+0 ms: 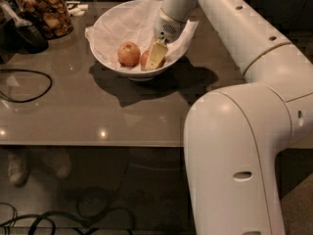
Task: Pick apple from white bowl
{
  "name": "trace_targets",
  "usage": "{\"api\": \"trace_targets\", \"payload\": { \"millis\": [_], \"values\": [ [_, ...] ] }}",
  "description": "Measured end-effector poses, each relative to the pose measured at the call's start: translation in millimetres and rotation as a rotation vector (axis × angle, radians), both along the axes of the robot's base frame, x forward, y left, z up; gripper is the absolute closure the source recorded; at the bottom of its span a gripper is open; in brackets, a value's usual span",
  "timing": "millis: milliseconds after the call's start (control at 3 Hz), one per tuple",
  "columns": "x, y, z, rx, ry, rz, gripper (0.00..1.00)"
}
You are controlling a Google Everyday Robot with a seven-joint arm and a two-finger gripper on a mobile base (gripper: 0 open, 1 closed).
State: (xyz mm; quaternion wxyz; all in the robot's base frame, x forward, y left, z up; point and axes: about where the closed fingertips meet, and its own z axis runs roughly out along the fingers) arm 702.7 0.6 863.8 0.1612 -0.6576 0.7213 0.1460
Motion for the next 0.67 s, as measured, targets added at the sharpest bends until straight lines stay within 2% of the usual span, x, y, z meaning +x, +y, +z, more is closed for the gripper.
{"api": "trace_targets", "payload": {
  "millis": [667],
  "values": [
    [0.0, 0.0, 0.0, 0.000, 0.000, 0.000, 0.97]
  ]
}}
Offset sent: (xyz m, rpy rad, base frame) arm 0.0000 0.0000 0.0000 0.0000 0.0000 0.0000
